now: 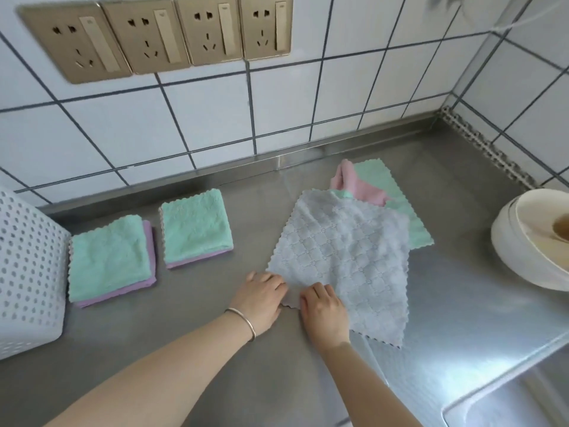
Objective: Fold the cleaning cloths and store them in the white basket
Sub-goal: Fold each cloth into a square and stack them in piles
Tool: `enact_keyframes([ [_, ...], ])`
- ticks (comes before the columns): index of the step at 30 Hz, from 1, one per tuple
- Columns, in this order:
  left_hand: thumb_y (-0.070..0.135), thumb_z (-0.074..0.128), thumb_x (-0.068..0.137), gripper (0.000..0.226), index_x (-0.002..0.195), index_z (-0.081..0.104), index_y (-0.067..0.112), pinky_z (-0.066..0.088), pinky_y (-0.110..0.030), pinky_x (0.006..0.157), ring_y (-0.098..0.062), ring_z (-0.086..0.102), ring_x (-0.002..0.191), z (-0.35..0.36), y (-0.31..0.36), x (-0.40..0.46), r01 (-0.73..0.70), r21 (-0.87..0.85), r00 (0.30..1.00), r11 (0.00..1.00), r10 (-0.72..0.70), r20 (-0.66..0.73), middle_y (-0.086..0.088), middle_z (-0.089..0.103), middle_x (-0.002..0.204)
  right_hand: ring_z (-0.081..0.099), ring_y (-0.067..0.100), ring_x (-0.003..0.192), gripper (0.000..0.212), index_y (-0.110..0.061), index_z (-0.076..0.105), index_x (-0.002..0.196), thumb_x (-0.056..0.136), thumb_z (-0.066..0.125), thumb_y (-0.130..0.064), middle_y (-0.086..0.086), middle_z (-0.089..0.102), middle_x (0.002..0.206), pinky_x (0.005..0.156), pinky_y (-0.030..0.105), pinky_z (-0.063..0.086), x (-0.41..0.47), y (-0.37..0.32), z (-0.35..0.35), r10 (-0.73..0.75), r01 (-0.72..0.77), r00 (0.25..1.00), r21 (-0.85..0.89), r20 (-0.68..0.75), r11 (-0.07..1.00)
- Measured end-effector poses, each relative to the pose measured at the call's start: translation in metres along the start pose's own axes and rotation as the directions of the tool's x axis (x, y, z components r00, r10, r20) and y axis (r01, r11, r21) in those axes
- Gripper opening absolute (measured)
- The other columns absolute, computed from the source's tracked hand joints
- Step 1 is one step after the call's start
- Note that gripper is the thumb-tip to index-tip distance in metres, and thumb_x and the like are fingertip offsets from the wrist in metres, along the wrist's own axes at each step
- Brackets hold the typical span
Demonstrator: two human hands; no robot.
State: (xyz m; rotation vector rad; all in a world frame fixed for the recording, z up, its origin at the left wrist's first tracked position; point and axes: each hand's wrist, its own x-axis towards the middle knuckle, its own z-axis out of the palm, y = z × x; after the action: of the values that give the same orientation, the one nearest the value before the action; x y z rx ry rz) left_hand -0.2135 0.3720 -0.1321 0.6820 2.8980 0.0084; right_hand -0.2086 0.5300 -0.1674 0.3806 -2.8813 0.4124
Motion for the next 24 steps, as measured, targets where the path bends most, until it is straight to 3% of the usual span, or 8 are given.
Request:
enact_keyframes([
  [4,0.024,0.08,0.034,0.026,0.053,0.062,0.023,0.053,-0.028,0.065,-0.014,0.06,0.05,-0.001,0.004,0.015,-0.01,0.146,1.0,0.989,0.01,0.004,0.006,0.059,0.055,0.054,0.016,0.053,0.016,-0.017,0.057,0.054,0.07,0.055,-0.016,-0.004,0.053,0.06,0.033,0.022,0.038,0.004,0.007,0.002,0.028,-0.031,0.999,0.081,0.039,0.996],
  [7,0.02,0.077,0.034,0.021,0.046,0.06,0.021,0.053,-0.025,0.063,-0.013,0.056,0.04,-0.001,0.003,0.025,-0.072,0.203,0.997,0.976,0.072,0.007,0.004,0.056,0.047,0.055,0.015,0.058,0.012,-0.019,0.059,0.06,0.068,0.063,-0.027,-0.005,0.054,0.064,0.036,0.022,0.04,0.004,0.011,0.0,0.018,-0.03,0.995,0.124,0.099,0.992],
  [11,0.021,0.058,0.048,0.004,0.044,0.058,0.022,0.045,-0.016,0.051,-0.01,0.053,0.036,-0.005,-0.004,0.031,-0.078,0.151,0.997,0.985,0.08,-0.003,0.005,0.054,0.042,0.054,0.013,0.061,0.032,-0.021,0.057,0.066,0.066,0.052,-0.053,-0.008,0.055,0.068,0.041,0.022,0.041,0.003,0.007,-0.002,0.018,-0.033,0.99,0.103,0.141,0.994],
  [12,0.02,0.049,0.053,0.012,0.045,0.057,0.021,0.041,-0.016,0.046,-0.011,0.053,0.036,-0.006,-0.004,0.032,-0.057,0.117,0.998,0.992,0.057,0.001,0.004,0.053,0.042,0.054,0.013,0.06,0.03,-0.022,0.056,0.066,0.066,0.055,-0.052,-0.008,0.054,0.067,0.04,0.022,0.04,0.005,0.006,-0.002,0.023,-0.036,0.99,0.094,0.138,0.995],
  [16,0.023,0.039,0.058,0.018,0.047,0.053,0.02,0.03,-0.014,0.036,-0.012,0.05,0.032,-0.017,-0.005,0.04,0.06,0.048,0.995,0.997,-0.057,-0.078,0.003,0.052,0.039,0.053,0.014,0.048,0.031,-0.019,0.054,0.055,0.045,0.084,-0.019,-0.006,0.052,0.056,0.034,0.022,0.037,0.018,0.008,-0.002,0.076,-0.084,0.985,0.045,0.152,0.995],
  [20,0.017,0.044,0.063,0.013,0.06,0.056,0.02,0.026,-0.016,0.029,-0.017,0.051,0.032,-0.034,-0.014,0.052,0.1,-0.056,0.978,0.993,-0.109,-0.178,0.002,0.055,0.044,0.05,0.015,0.038,0.039,-0.016,0.059,0.053,0.028,0.077,0.008,-0.004,0.053,0.049,0.032,0.022,0.037,0.027,0.036,-0.02,0.124,-0.121,0.989,-0.041,0.084,0.992],
  [24,0.005,0.058,0.072,0.005,0.075,0.058,0.01,0.013,-0.016,0.03,-0.024,0.052,0.034,-0.074,-0.024,0.057,0.095,-0.236,0.924,0.967,-0.174,-0.341,-0.005,0.059,0.055,0.045,0.018,0.032,0.039,-0.012,0.067,0.066,0.04,0.069,0.018,0.0,0.059,0.047,0.037,0.016,0.028,0.05,0.077,-0.076,0.245,-0.248,0.965,-0.025,-0.092,0.968],
])
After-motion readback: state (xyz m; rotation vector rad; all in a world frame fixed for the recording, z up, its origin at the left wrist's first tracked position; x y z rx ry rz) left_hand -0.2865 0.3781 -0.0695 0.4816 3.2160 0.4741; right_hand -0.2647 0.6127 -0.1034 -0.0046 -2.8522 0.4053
